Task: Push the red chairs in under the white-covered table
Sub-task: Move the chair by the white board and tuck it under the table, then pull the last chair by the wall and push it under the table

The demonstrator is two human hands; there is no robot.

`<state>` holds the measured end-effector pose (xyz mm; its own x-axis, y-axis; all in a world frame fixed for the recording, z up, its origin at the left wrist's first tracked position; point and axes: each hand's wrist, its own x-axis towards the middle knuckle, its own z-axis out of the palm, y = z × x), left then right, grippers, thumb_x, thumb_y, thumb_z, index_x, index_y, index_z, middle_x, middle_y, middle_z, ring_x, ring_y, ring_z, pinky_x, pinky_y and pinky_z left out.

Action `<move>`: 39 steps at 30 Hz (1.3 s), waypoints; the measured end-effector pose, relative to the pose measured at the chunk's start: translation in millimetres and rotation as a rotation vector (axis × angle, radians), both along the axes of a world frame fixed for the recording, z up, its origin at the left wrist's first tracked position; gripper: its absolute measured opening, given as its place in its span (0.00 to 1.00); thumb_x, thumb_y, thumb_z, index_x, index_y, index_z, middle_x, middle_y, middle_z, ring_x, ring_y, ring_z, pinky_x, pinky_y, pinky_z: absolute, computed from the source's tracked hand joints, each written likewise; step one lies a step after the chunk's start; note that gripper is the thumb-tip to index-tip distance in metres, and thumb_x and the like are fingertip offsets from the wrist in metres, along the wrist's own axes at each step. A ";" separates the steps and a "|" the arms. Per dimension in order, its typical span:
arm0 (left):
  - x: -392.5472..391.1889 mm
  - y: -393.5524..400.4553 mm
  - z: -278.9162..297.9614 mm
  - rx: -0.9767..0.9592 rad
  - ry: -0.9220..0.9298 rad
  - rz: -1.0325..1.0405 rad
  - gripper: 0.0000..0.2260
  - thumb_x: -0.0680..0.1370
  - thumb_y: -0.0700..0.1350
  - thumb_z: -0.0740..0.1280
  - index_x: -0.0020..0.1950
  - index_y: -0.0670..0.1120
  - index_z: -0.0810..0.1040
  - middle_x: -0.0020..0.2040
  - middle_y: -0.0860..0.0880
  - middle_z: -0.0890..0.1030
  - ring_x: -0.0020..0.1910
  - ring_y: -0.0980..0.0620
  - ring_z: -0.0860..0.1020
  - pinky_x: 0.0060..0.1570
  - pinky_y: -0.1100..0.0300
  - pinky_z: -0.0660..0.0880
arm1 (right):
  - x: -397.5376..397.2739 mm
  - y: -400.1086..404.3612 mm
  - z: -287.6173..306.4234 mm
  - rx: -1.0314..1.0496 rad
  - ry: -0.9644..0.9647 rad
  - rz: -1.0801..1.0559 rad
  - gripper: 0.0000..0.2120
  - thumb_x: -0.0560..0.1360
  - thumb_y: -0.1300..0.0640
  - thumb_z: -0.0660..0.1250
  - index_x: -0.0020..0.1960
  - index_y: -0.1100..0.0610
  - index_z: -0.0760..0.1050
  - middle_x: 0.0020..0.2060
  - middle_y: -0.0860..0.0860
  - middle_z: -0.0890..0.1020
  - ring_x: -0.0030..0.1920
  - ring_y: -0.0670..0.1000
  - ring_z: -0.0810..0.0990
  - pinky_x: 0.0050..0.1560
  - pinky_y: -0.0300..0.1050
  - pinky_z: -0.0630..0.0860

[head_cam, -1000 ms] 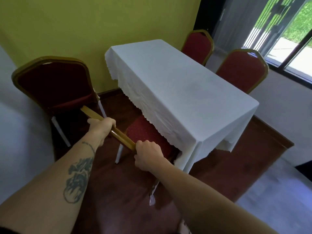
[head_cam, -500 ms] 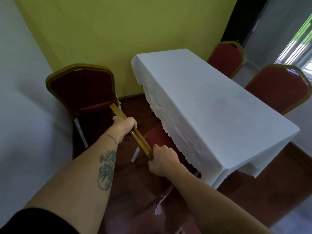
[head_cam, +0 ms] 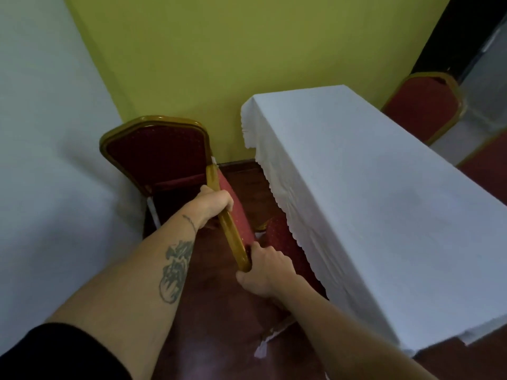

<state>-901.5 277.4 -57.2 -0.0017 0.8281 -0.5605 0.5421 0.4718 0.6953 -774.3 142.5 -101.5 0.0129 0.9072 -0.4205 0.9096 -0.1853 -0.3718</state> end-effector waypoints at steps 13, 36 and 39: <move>-46.7 27.2 35.6 0.023 0.038 -0.160 0.19 0.82 0.49 0.67 0.71 0.47 0.71 0.63 0.48 0.78 0.58 0.48 0.79 0.57 0.47 0.77 | -16.2 80.3 32.6 0.096 0.139 0.091 0.40 0.73 0.39 0.68 0.77 0.54 0.59 0.72 0.57 0.70 0.69 0.61 0.73 0.66 0.60 0.73; -235.6 275.4 52.1 0.391 0.236 -0.221 0.19 0.75 0.41 0.66 0.65 0.49 0.77 0.59 0.48 0.81 0.56 0.47 0.80 0.56 0.56 0.76 | -146.9 349.8 83.3 0.278 0.003 0.082 0.33 0.74 0.49 0.66 0.76 0.54 0.60 0.69 0.56 0.68 0.69 0.60 0.68 0.67 0.60 0.72; -243.8 296.1 43.9 0.357 0.322 -0.263 0.23 0.72 0.41 0.67 0.67 0.51 0.76 0.64 0.47 0.79 0.60 0.46 0.78 0.60 0.55 0.75 | -156.1 377.4 77.9 0.263 -0.053 0.119 0.33 0.74 0.49 0.66 0.76 0.55 0.60 0.70 0.57 0.65 0.71 0.62 0.64 0.67 0.60 0.71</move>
<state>-1145.3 573.5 -13.3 0.1064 0.9624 -0.2497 0.8217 0.0563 0.5671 -930.4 519.9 -23.6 -0.0844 0.9814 -0.1727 0.9388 0.0202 -0.3440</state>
